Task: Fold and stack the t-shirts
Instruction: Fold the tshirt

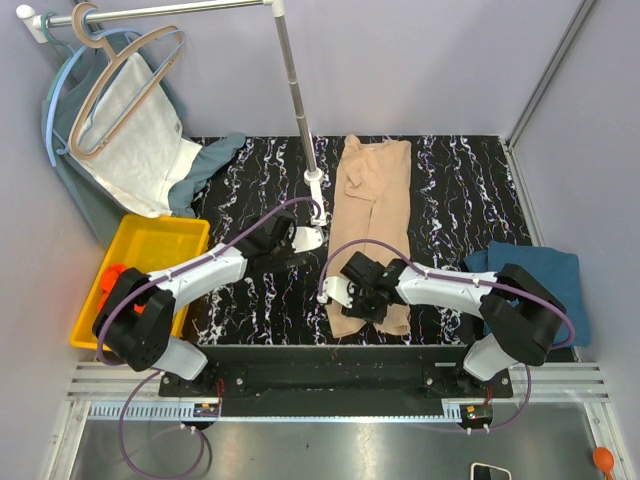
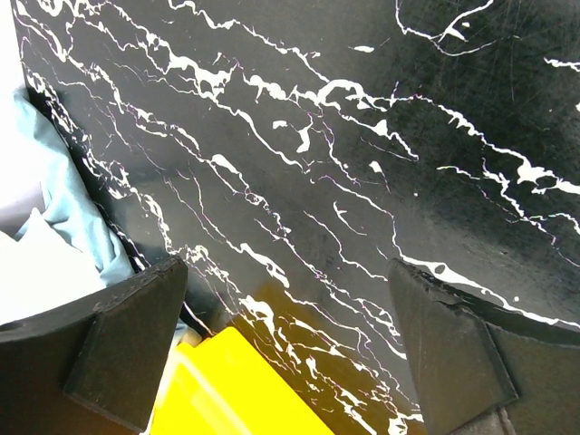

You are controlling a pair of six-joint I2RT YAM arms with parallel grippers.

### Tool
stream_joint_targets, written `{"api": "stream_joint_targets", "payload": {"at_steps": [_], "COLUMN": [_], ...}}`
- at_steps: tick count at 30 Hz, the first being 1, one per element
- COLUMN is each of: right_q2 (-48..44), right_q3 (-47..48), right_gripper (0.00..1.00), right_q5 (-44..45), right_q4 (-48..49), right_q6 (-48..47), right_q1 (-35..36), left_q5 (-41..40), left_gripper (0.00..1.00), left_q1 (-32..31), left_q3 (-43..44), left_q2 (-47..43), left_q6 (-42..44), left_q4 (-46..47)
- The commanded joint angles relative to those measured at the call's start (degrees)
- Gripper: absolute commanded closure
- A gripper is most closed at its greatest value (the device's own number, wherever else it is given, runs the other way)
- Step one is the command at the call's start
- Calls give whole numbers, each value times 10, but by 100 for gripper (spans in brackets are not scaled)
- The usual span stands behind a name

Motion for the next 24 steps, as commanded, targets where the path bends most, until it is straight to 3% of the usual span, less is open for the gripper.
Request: {"api": "stream_joint_targets", "payload": {"at_steps": [1,2,4,18,24], "right_q2": [37,39,38,-27,-64], "right_q3": [-15,-13,-6,105,127], "right_gripper": [83,96,100,100,100], "right_q5": [-23,-25,-27,-91,-9], "right_q4": [0,-3,-14,-145,-153], "right_q6": [13,13,13,57,29], "right_q1": [0,-1,-2,69,68], "left_q5": [2,4,4,15,26], "left_gripper": [1,1,1,1,1], "left_q1": [5,6,11,89,94], "left_q3": [-5,-5,-5,59,47], "left_q2": [3,2,0,27,28], "left_q6": [-1,-4,-10,-22,-27], "left_q4": [38,40,47,63,64]}}
